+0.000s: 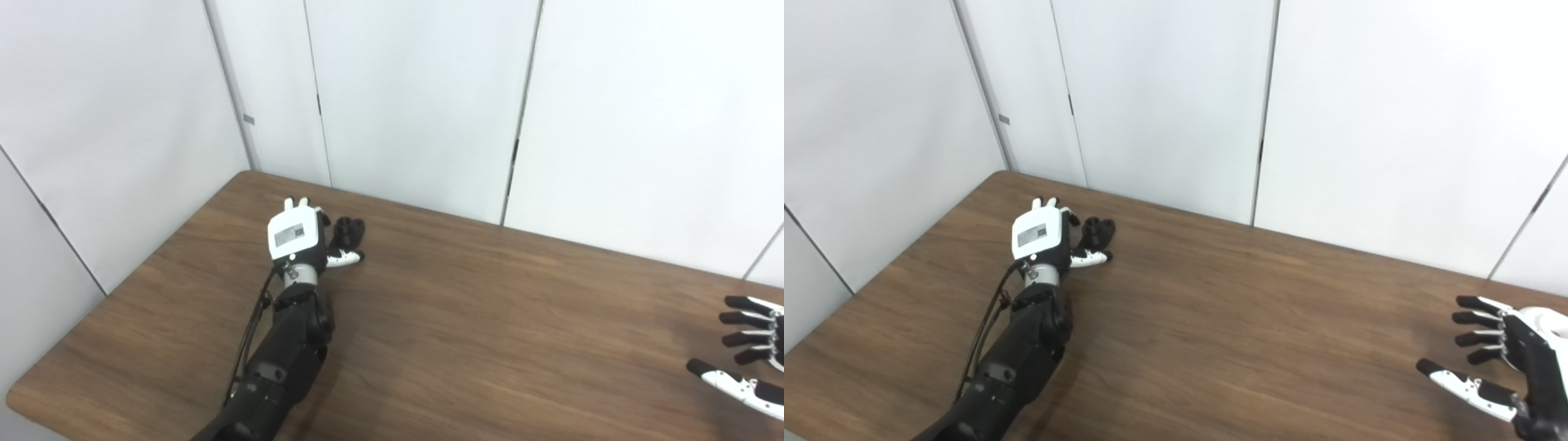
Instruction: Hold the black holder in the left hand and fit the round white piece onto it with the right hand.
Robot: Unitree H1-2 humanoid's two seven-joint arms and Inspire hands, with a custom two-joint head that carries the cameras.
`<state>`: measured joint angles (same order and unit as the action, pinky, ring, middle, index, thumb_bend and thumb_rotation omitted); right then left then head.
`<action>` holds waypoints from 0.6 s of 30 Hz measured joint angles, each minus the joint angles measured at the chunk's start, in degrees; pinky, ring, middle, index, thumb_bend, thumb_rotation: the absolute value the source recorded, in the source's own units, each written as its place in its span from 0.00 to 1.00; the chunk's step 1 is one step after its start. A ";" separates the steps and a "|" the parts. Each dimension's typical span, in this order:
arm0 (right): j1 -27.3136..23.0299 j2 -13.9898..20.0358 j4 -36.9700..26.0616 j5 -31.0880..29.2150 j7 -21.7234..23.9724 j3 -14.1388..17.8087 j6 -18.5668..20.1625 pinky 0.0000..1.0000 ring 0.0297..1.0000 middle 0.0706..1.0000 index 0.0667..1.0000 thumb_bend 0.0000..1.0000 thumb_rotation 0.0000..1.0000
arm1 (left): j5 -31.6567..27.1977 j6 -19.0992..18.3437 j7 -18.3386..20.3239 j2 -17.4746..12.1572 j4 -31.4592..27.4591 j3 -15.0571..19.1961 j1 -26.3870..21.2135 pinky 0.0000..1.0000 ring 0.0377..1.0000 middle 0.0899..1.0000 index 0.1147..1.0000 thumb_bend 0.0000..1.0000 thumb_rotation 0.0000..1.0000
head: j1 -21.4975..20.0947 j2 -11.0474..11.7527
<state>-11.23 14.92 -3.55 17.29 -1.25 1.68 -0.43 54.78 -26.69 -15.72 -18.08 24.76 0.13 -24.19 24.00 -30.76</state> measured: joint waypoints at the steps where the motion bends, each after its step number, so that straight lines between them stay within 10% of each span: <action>1: 0.00 0.00 -0.02 0.00 0.01 -0.01 0.00 0.43 0.54 0.63 0.69 0.59 0.00 | 0.00 0.01 -0.13 -0.22 0.59 -0.42 -0.20 0.84 0.98 0.93 0.62 0.93 0.43 | 0.00 0.00; 18: 0.36 0.00 -1.93 0.16 0.48 0.01 0.99 0.44 0.54 0.63 0.69 0.58 0.00 | -6.99 0.42 -4.31 -2.55 8.68 -3.62 -3.56 0.86 0.96 0.90 0.60 0.86 0.36 | -0.44 -0.61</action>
<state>-10.87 14.92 -5.48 17.45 -0.77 1.70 0.56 47.79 -26.28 -20.02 -20.63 33.44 -3.49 -27.75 23.55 -31.38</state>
